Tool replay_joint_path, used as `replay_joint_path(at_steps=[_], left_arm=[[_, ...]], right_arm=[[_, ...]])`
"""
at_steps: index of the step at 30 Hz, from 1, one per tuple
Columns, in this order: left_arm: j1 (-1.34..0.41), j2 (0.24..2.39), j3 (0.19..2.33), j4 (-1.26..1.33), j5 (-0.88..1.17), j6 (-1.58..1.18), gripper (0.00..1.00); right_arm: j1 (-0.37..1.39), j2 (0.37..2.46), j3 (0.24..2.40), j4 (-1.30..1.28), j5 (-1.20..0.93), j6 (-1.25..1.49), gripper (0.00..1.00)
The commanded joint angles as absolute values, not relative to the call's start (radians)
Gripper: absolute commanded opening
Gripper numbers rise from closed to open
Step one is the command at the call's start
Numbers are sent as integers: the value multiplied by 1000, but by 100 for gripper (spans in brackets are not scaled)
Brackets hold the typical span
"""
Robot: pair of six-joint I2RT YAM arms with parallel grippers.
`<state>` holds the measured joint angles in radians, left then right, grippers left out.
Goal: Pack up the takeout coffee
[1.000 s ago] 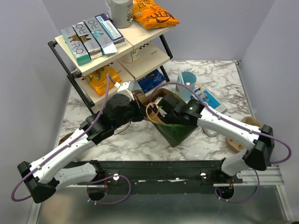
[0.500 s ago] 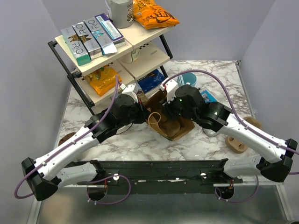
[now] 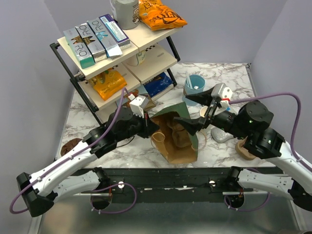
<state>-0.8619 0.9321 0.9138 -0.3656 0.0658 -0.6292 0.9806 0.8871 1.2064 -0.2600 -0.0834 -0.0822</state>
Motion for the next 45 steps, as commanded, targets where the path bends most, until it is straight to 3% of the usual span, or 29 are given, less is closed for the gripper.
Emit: replay_joint_path(at_steps=[1, 15, 28, 33, 41, 42, 43, 45], left_arm=[[-880, 819, 865, -290, 97, -491, 0], [-893, 756, 867, -330, 69, -417, 0], [-893, 883, 1072, -599, 100, -537, 0], [-891, 1026, 1215, -771, 84, -620, 0], [-873, 1195, 1285, -805, 28, -678, 0], [-871, 1209, 1292, -801, 23, -678, 6], [-871, 1213, 1299, -801, 17, -680, 26], [-868, 1227, 1319, -792, 15, -666, 38]], right_arm=[[983, 862, 1172, -114, -131, -130, 100], [985, 862, 1147, -141, 72, -152, 100], [980, 949, 1238, -348, 510, 27, 100], [927, 1014, 1308, -483, 496, 106, 100], [724, 1109, 1361, -604, 321, 231, 100], [706, 1129, 1367, -626, 301, 239, 100], [687, 1140, 1379, -633, 282, 247, 100], [651, 1160, 1381, -632, 256, 233, 100]])
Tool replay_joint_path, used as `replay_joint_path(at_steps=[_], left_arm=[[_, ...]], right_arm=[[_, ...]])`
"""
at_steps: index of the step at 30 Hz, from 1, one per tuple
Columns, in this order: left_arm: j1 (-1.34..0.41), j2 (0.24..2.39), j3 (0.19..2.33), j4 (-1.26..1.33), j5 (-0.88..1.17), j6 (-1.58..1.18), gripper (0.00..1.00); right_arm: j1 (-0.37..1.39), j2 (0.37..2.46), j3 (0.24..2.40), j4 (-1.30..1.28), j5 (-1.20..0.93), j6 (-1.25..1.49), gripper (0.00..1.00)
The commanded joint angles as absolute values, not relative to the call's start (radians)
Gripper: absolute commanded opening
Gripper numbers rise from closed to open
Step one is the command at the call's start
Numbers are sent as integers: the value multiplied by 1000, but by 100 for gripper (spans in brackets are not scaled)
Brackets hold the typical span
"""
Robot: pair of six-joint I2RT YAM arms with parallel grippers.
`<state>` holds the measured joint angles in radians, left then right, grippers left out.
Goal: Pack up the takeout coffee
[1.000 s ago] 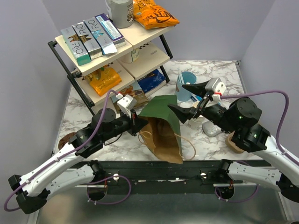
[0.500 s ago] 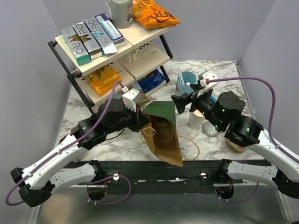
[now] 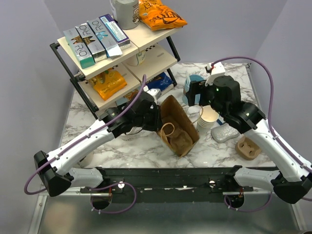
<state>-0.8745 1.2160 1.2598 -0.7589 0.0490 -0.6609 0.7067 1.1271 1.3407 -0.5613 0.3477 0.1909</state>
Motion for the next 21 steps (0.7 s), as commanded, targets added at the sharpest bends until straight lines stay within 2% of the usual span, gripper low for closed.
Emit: replay_joint_path(at_steps=[1, 3, 4, 7, 10, 16, 21], left_arm=[[-868, 1229, 1325, -787, 14, -663, 47], [-867, 1238, 1350, -790, -15, -654, 59], [-867, 1244, 1361, -798, -27, -652, 78], [-867, 1262, 1404, -845, -80, -650, 91], [-865, 1256, 1425, -871, -104, -640, 99], [-865, 1187, 1454, -876, -187, -624, 99], [-865, 1114, 1459, -986, -386, -728, 99]], right_arm=[[638, 1166, 1382, -630, 259, 219, 100], [615, 1180, 1384, -630, 284, 206, 100], [608, 1187, 1384, -632, 293, 204, 100], [572, 1195, 1382, -630, 299, 199, 100], [548, 1195, 1379, -623, 308, 172, 100], [545, 1149, 1329, -555, 194, 45, 100], [545, 1015, 1247, -384, 22, -106, 100]])
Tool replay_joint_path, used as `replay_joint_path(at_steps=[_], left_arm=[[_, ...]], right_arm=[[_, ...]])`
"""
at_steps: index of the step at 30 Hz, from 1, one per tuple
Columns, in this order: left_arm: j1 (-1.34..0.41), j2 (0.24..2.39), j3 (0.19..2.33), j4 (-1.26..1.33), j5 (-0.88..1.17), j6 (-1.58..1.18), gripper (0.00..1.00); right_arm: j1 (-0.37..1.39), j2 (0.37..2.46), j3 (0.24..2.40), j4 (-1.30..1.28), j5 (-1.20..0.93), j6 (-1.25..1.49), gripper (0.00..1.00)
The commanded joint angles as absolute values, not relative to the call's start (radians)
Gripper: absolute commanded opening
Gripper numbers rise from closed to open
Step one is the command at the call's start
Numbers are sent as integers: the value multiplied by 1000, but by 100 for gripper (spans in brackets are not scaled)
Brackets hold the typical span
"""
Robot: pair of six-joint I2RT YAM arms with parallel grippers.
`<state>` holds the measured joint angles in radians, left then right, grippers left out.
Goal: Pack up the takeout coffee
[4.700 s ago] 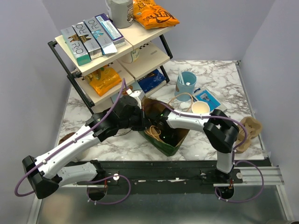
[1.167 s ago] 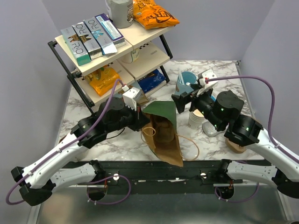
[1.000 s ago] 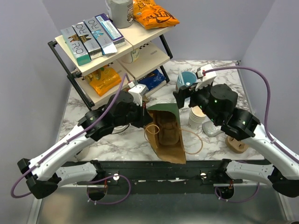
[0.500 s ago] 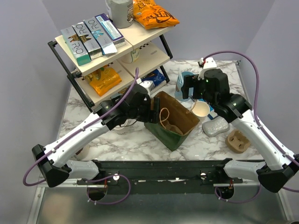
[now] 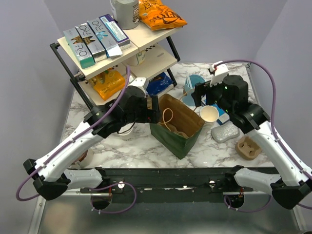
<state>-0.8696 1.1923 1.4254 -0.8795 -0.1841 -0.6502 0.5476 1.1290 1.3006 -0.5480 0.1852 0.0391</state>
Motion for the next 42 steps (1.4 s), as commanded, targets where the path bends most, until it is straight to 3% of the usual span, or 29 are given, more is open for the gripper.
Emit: replay_joint_path(at_steps=[1, 8, 13, 19, 23, 35, 42], left_arm=[[-865, 1103, 1454, -1011, -425, -751, 99], [-842, 1040, 1419, -1259, -647, -1037, 99], [-772, 1003, 1324, -1313, -643, -1173, 99], [-670, 966, 1148, -1192, -588, -1272, 98], [-583, 972, 1031, -1060, -497, -1287, 90], [-434, 1049, 957, -965, -373, -1259, 65], [-430, 1034, 931, -960, -330, -1255, 58]], right_arm=[[543, 990, 1221, -341, 8, -118, 100], [546, 963, 1219, -273, -238, -65, 100], [545, 991, 1204, -327, -175, -2, 100], [545, 902, 1091, -311, -3, 95, 100], [545, 844, 1002, -287, 43, 97, 100], [545, 865, 994, -308, 97, 87, 100], [545, 890, 1002, -325, 117, 84, 100]])
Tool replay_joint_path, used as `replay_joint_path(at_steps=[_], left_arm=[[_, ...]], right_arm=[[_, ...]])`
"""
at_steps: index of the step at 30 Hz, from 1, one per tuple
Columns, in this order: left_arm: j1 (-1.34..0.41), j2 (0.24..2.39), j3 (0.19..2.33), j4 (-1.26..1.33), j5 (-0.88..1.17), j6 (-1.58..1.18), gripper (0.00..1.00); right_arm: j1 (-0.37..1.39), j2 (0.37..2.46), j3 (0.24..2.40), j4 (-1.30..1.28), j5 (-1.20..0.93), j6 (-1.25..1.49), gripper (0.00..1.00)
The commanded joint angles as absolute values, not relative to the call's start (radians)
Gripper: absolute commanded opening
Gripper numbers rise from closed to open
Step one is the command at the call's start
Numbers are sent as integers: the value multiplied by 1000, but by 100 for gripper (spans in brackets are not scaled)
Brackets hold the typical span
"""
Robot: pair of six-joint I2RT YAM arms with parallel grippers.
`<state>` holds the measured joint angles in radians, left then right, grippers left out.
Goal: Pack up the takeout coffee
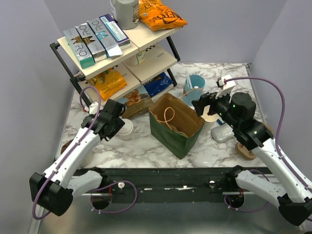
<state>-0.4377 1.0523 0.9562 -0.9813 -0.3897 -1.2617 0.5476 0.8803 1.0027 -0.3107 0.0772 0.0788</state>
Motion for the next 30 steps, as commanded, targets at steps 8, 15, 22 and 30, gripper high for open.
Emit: replay_joint_path(at_steps=[8, 15, 22, 30], left_arm=[[-423, 1060, 925, -993, -342, -1241, 54], [-417, 1074, 914, -973, -325, -1224, 52], [-413, 1077, 910, -933, -322, -1200, 50], [-413, 1089, 927, -946, -314, -1174, 47]], right_arm=[[545, 900, 1009, -339, 127, 83, 100], [545, 911, 1011, -345, 127, 81, 100], [545, 922, 1014, -348, 121, 81, 100], [545, 934, 1020, -359, 124, 81, 100]])
